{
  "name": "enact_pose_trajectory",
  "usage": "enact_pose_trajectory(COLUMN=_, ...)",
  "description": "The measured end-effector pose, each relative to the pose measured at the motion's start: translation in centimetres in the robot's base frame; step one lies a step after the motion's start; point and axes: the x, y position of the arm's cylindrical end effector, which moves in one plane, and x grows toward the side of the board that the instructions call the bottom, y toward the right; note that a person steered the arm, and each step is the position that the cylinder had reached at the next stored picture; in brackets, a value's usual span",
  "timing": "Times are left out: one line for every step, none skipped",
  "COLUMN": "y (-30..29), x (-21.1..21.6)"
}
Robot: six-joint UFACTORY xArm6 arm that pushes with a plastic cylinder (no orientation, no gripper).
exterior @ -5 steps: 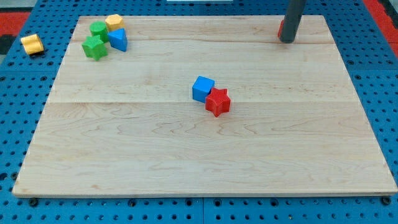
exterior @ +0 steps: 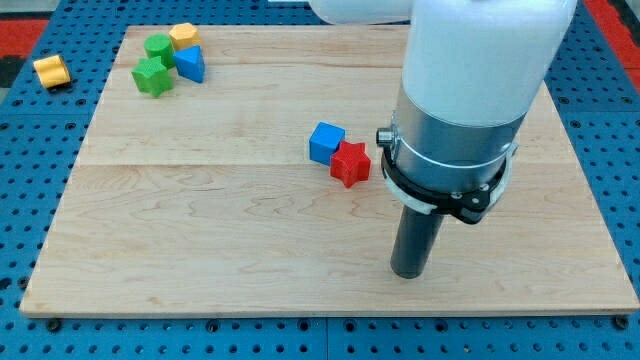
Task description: Move the blue cube closer to red circle
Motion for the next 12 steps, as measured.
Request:
enact_pose_trajectory(y=-0.3, x=0.0)
enact_pose_trajectory(y=-1.0, x=0.0)
enact_pose_trajectory(y=0.0, x=-0.1)
enact_pose_trajectory(y=2.2, x=-0.1)
enact_pose_trajectory(y=-3.1, x=-1.4)
enact_pose_trajectory(y=-3.3, x=-7.0)
enact_pose_trajectory(y=-4.5, x=-12.4)
enact_pose_trajectory(y=-10.3, x=-13.5)
enact_pose_trajectory(y=-12.6, x=-15.3)
enact_pose_trajectory(y=-11.4, x=-17.3)
enact_pose_trajectory(y=-10.2, x=-20.4)
enact_pose_trajectory(y=-10.2, x=-24.0)
